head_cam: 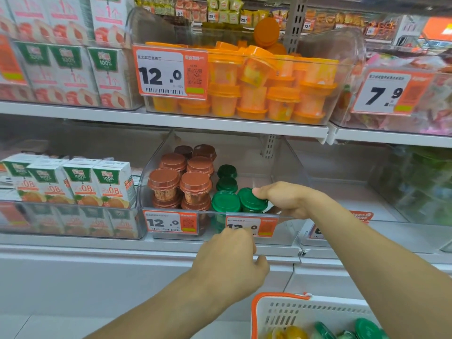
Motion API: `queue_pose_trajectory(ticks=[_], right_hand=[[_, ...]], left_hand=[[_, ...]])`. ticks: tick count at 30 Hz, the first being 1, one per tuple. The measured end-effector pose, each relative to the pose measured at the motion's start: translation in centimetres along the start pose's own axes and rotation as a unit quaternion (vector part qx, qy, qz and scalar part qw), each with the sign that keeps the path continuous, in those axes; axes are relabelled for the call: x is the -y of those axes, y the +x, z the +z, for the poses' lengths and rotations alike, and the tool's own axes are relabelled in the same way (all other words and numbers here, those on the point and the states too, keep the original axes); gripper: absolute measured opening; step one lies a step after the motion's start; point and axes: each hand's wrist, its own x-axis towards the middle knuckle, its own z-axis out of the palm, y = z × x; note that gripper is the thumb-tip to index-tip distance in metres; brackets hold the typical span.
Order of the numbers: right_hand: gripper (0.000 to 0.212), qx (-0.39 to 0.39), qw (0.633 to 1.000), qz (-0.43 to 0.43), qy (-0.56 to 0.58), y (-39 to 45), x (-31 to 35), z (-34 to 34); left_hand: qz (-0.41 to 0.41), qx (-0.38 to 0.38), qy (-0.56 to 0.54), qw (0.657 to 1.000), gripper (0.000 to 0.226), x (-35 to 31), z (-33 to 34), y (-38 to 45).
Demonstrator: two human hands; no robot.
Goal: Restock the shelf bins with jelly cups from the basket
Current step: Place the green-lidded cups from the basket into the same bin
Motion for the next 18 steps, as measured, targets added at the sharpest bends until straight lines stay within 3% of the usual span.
queue_pose_trajectory(ticks=[7,11,13,15,18], right_hand=[[0.03,0.041,0.999,0.0,-0.005,-0.3,-0.3,-0.4],[0.051,0.023,0.996,0.0,-0.083,-0.7,-0.2,-0.7],[0.062,-0.03,0.983,-0.031,-0.18,-1.6,0.1,-0.7],[0.056,-0.143,0.948,-0.131,-0.251,-3.3,0.0,-0.3],[0.028,-0.359,0.86,-0.337,-0.134,-7.6,-2.3,1.0]], left_hand=[[-0.002,-0.012,-0.01,1.0,0.027,0.0,0.4,0.6],[0.0,-0.004,-0.001,1.0,0.027,0.1,0.8,0.9],[0.003,0.003,0.003,1.0,0.027,0.0,1.3,1.1],[0.016,0.013,0.0,1.0,0.027,-0.1,2.0,1.3],[0.041,0.048,0.009,0.998,0.025,-0.4,4.1,1.6]])
